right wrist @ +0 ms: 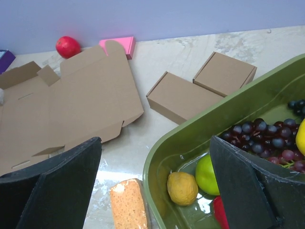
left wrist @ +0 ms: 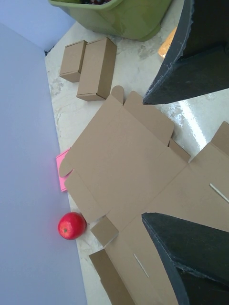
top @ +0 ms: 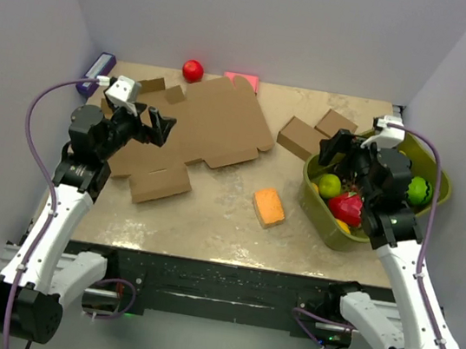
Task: Fold the paper box
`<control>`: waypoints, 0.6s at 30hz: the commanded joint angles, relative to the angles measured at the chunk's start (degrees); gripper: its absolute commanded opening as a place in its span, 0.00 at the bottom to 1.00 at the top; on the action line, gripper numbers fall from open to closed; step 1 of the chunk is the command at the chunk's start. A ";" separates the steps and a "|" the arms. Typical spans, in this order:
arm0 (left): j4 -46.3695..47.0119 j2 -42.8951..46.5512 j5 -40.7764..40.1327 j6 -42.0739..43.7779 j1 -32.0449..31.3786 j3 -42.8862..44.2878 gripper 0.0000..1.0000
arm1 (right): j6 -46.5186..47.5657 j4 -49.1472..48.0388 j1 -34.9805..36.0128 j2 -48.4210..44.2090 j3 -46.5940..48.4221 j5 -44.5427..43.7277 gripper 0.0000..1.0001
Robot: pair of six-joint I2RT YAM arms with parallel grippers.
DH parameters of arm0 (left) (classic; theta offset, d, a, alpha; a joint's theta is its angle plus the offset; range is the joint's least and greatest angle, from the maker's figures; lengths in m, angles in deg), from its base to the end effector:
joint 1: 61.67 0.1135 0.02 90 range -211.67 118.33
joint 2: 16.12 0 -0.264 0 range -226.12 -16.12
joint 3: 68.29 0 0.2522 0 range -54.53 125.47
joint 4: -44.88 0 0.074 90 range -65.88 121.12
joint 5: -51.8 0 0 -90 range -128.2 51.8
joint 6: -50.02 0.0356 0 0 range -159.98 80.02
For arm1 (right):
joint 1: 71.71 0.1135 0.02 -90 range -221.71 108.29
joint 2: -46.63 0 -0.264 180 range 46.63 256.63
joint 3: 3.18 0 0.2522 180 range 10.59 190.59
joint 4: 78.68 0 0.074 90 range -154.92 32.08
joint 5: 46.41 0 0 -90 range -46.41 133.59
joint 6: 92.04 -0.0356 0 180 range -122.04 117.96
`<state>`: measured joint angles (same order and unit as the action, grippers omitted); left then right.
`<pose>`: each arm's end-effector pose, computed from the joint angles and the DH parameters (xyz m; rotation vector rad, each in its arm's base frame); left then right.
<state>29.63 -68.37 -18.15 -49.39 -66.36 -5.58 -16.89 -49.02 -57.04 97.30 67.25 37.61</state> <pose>0.2117 -0.0296 0.3591 0.2000 1.6590 -0.4755 0.1923 0.0465 0.3842 0.0796 1.7494 0.2863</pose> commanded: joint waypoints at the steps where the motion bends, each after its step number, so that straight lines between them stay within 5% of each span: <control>1: 1.59 0.57 -2.47 0.27 -0.76 0.09 1.00 | 1.58 0.27 0.09 -1.19 4.32 1.14 0.99; 11: 0.35 0.74 -3.35 -0.78 -1.90 -0.17 1.00 | 3.86 6.68 0.09 -2.60 10.74 5.00 0.99; 18: -0.87 0.39 -7.99 -1.40 -2.17 -0.87 1.00 | 3.96 13.79 4.37 4.51 18.39 6.87 0.93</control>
<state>28.64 -68.35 -21.58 -49.89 -68.22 -5.73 -13.61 -40.35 -56.58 97.78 81.06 43.18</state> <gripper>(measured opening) 0.994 0.949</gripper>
